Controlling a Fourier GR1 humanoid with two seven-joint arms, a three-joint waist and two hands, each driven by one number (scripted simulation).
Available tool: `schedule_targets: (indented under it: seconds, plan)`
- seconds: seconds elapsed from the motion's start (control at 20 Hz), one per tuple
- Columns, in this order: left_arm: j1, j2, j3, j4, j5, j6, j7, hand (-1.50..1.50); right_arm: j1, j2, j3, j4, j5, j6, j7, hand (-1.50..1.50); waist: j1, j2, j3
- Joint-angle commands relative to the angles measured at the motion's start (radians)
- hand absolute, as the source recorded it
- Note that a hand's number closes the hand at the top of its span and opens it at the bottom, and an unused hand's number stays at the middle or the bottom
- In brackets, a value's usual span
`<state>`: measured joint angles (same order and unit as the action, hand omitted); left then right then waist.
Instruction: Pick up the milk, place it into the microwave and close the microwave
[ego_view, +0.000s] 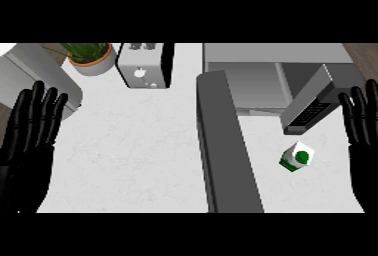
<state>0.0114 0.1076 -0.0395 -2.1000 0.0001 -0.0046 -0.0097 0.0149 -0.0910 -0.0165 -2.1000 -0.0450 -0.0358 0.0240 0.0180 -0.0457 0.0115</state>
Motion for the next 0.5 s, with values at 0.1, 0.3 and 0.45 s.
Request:
schedule_targets:
  seconds: [0.1, 0.3, 0.45]
  plan:
    - [-0.036, -0.013, 0.041, 0.014, -0.025, 0.040, -0.006, -1.50, -0.079, 0.036, 0.007, 0.058, 0.135, -0.093, -0.065, -1.50, -0.015, 0.046, -0.012]
    - [0.026, -0.089, 0.042, 0.094, -0.023, 0.107, 0.006, -1.50, -0.103, 0.070, 0.078, 0.077, 0.302, -0.196, 0.078, -1.50, -0.011, 0.048, -0.013]
    - [0.159, -0.085, 0.049, -0.001, 0.000, 0.085, -0.014, -1.50, -0.077, 0.090, 0.165, 0.054, 0.348, -0.240, 0.131, -1.50, -0.009, 0.044, -0.012]
